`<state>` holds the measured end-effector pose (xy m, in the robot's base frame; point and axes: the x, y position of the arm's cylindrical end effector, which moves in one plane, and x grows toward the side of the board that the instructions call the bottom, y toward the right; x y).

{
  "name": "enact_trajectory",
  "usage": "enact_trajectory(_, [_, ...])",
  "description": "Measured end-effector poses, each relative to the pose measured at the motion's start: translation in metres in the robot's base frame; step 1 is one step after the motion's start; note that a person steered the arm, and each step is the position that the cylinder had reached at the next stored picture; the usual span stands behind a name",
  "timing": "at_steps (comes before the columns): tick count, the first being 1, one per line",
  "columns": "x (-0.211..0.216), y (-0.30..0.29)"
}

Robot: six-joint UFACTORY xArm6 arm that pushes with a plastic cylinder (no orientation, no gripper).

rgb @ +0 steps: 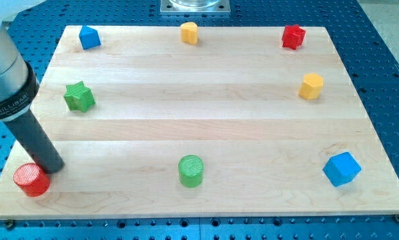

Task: Move the triangle to the bottom left of the heart

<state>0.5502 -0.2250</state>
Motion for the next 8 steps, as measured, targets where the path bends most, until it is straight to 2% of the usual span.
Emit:
enact_trajectory(3, [0.000, 0.020])
enact_trajectory(8, [0.001, 0.009])
